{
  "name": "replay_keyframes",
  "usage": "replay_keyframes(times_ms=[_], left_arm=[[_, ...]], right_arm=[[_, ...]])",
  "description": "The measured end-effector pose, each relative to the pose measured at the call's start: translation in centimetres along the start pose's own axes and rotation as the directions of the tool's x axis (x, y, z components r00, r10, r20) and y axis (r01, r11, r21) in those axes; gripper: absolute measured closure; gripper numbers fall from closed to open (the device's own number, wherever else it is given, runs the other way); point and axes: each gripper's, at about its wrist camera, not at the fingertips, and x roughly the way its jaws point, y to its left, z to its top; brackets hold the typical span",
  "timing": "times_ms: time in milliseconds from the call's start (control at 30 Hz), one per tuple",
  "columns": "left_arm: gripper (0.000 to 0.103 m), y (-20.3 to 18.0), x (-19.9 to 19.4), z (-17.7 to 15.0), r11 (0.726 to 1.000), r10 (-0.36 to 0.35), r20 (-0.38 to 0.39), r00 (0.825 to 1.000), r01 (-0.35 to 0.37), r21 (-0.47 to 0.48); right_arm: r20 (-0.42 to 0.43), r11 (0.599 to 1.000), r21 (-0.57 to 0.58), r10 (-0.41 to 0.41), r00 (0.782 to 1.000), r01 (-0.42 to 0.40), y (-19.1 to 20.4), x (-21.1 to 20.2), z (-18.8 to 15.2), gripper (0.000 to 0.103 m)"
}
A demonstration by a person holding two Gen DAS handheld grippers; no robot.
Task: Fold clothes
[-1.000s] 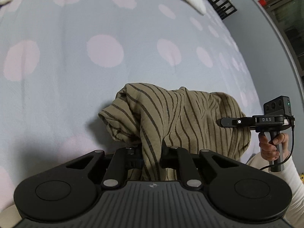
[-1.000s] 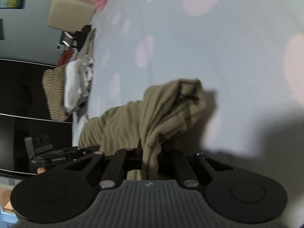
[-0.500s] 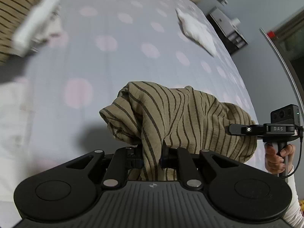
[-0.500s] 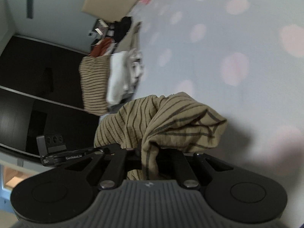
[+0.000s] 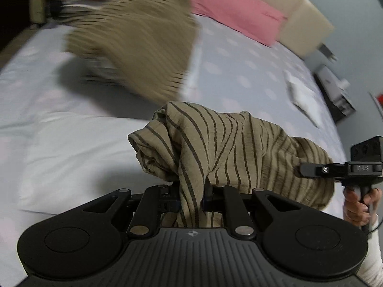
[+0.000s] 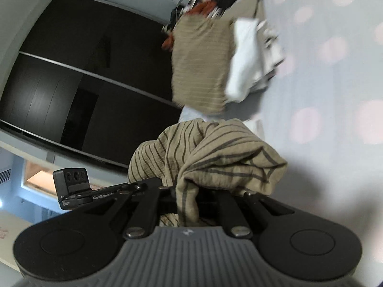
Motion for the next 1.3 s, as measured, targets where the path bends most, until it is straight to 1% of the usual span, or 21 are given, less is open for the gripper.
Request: replay_keyframes(times_ms=[133,233,367,467,533,600,733,800,867,900,933,967,1000,1033,1067,1100,1133,1167,1200,1267,1300], left_arm=[[0.091,5.0,0.1,1.1,0.995,0.091,-0.013,0.996,-0.091,-0.049],[0.091,8.9,0.9,2.2,0.983,0.155,-0.022,0.988,-0.156,-0.101],[0.091,13.7,1.4,3.7,0.959,0.229,-0.033,0.973,-0.231,-0.162],[0.091,16.2,2.6,4.7,0.944,0.272,-0.078,0.959,-0.282,-0.171],[0.091,17.2,4.4,5.1,0.938,0.292,-0.129,0.948,-0.310,-0.155],[0.090,17.9,6.4,5.2,0.933,0.321,-0.158,0.934,-0.340,-0.117],[0.086,19.2,9.6,5.3,0.922,0.345,-0.202,0.916,-0.372,-0.110],[0.082,19.3,10.6,5.3,0.914,0.368,-0.204,0.907,-0.393,-0.098],[0.071,19.4,11.3,5.5,0.904,0.395,-0.198,0.897,-0.418,-0.089],[0.069,19.5,11.4,5.6,0.899,0.405,-0.191,0.894,-0.428,-0.095],[0.063,19.9,11.3,5.8,0.894,0.409,-0.182,0.894,-0.433,-0.116],[0.059,20.3,11.1,6.1,0.889,0.409,-0.171,0.897,-0.434,-0.149],[0.058,20.9,10.5,6.3,0.884,0.400,-0.150,0.904,-0.424,-0.196],[0.057,21.5,9.5,6.6,0.878,0.390,-0.115,0.914,-0.406,-0.254],[0.057,22.0,8.4,6.8,0.868,0.383,-0.076,0.921,-0.386,-0.312],[0.057,22.5,7.1,7.0,0.859,0.382,-0.031,0.924,-0.367,-0.357],[0.056,22.7,5.7,7.2,0.855,0.390,0.018,0.921,-0.355,-0.377],[0.055,22.8,4.3,7.4,0.855,0.402,0.068,0.913,-0.347,-0.386],[0.054,22.7,2.9,7.5,0.853,0.422,0.111,0.900,-0.353,-0.385],[0.051,21.5,0.6,7.3,0.858,0.464,0.169,0.870,-0.394,-0.329],[0.051,20.4,0.0,6.7,0.869,0.467,0.194,0.863,-0.407,-0.281]], right_arm=[[-0.051,1.000,0.004,0.021,0.998,-0.020,1.6,6.9,0.6,0.094],[-0.068,1.000,0.004,0.003,0.998,-0.003,2.3,12.2,1.0,0.094],[-0.124,0.999,0.014,-0.049,0.991,0.051,2.1,19.1,1.6,0.094],[-0.131,0.993,0.004,-0.118,0.984,0.119,1.6,22.6,1.7,0.094],[-0.109,0.979,-0.008,-0.203,0.973,0.203,1.2,24.3,1.8,0.094],[-0.080,0.964,-0.002,-0.265,0.961,0.266,0.5,24.9,1.9,0.094],[-0.067,0.941,0.032,-0.334,0.940,0.337,-1.9,25.9,2.6,0.093],[-0.073,0.933,0.046,-0.352,0.933,0.356,-2.9,26.5,2.9,0.093],[-0.072,0.926,0.047,-0.370,0.926,0.374,-3.7,27.0,2.9,0.093],[-0.071,0.923,0.049,-0.378,0.923,0.381,-4.1,27.3,3.0,0.091],[-0.066,0.923,0.069,-0.376,0.924,0.380,-4.5,27.2,3.0,0.083],[-0.062,0.922,0.089,-0.373,0.926,0.377,-4.9,27.1,3.1,0.078],[-0.065,0.922,0.113,-0.365,0.929,0.370,-5.4,26.8,3.3,0.062],[-0.066,0.922,0.139,-0.355,0.933,0.361,-5.8,26.5,3.5,0.049],[-0.054,0.927,0.175,-0.327,0.944,0.331,-6.1,25.7,3.8,0.044],[-0.040,0.930,0.212,-0.299,0.953,0.301,-6.4,24.9,4.0,0.034],[-0.024,0.931,0.244,-0.275,0.961,0.273,-6.7,24.0,4.3,0.031],[0.005,0.931,0.245,-0.279,0.960,0.270,-6.6,22.8,4.6,0.031],[0.035,0.933,0.242,-0.284,0.958,0.267,-6.5,21.7,5.0,0.031],[0.107,0.943,0.178,-0.302,0.947,0.280,-5.4,19.1,5.4,0.030],[0.143,0.947,0.144,-0.305,0.941,0.285,-4.9,17.8,5.6,0.030]])
